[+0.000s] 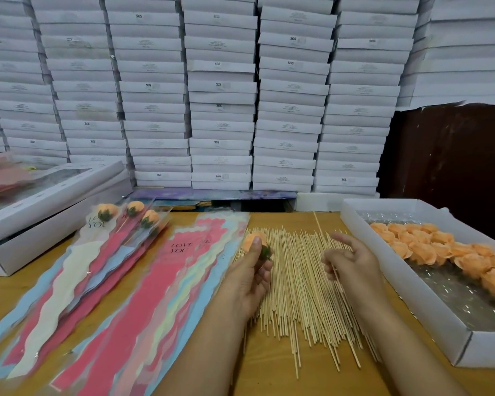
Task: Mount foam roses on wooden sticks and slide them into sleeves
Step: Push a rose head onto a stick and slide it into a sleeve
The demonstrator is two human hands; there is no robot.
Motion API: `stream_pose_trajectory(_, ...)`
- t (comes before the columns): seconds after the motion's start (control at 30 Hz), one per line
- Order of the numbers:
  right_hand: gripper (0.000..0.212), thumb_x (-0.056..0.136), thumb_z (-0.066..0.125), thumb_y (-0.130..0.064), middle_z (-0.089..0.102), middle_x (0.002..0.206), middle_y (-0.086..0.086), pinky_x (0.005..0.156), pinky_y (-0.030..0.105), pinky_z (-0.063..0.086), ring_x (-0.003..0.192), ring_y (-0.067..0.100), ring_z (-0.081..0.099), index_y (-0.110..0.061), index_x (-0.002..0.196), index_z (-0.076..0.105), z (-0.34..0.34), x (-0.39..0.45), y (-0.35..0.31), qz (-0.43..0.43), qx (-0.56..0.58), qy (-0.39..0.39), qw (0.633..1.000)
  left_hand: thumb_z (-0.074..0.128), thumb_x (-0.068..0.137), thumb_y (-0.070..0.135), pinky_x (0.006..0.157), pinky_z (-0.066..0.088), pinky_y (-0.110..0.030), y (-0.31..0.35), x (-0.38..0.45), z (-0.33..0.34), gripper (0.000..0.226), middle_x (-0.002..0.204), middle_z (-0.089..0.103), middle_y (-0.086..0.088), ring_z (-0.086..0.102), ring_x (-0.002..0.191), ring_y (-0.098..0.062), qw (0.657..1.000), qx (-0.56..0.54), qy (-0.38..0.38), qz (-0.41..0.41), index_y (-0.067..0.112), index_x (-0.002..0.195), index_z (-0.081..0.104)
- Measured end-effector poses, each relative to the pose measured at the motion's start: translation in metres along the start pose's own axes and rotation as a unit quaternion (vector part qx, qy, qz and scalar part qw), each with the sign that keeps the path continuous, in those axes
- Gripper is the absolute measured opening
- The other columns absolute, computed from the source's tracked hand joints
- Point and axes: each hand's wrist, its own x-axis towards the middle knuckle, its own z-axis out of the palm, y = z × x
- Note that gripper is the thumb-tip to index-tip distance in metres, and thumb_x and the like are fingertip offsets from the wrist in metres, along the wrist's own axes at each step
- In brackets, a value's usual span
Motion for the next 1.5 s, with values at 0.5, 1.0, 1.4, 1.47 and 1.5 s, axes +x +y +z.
stream_pose_trajectory(0.5,0.032,0.092,0.045,0.003,0.057,0.061,0.001,0.041,0.020,0.041,0.051,0.010,0.051,-0.008,0.117,0.061,-0.009,0.008,-0.003,0.075,0.239,-0.060,0.966,0.077,0.079,0.039,0.051,0.053,-0.017,0.000,-0.002,-0.001,0.047,0.072,0.068,-0.004,0.061,0.059,-0.008,1.000,0.002,-0.004,0.002,0.001,0.106,0.072)
stream_pose_trajectory(1.0,0.017,0.095,0.065,-0.021,0.067,0.078,-0.027,0.075,0.026,0.049,0.083,-0.001,0.064,-0.027,0.105,0.077,-0.018,0.009,0.009,-0.105,-0.299,-0.057,0.947,0.072,0.083,0.031,0.050,0.056,-0.016,0.023,-0.006,-0.003,0.031,0.074,0.074,-0.010,0.069,0.058,-0.010,0.986,-0.151,0.007,0.077,0.003,0.095,0.067)
stream_pose_trajectory(1.4,0.021,0.097,0.061,-0.013,0.066,0.090,-0.014,0.076,0.030,0.044,0.088,0.006,0.060,-0.022,0.107,0.076,-0.035,0.019,0.012,-0.084,-0.333,-0.020,0.939,0.068,0.091,0.029,0.058,0.058,-0.016,0.034,-0.007,-0.011,0.048,0.103,0.070,-0.007,0.070,0.076,-0.010,0.960,-0.224,0.060,0.157,0.003,0.130,0.059)
stream_pose_trajectory(1.47,0.021,0.097,0.060,-0.012,0.067,0.090,-0.012,0.074,0.032,0.045,0.087,0.011,0.062,-0.022,0.107,0.076,-0.038,0.019,0.011,-0.084,-0.343,-0.021,0.935,0.068,0.091,0.030,0.058,0.058,-0.017,0.034,-0.007,-0.011,0.045,0.098,0.071,-0.006,0.070,0.077,-0.011,0.960,-0.223,0.064,0.158,0.004,0.127,0.060)
stream_pose_trajectory(1.5,0.022,0.097,0.060,-0.011,0.067,0.090,-0.012,0.072,0.033,0.047,0.085,0.013,0.063,-0.022,0.106,0.076,-0.039,0.020,0.011,-0.085,-0.347,-0.020,0.934,0.068,0.091,0.030,0.058,0.058,-0.017,0.034,-0.007,-0.011,0.043,0.095,0.072,-0.005,0.070,0.077,-0.011,0.960,-0.223,0.065,0.158,0.005,0.125,0.061)
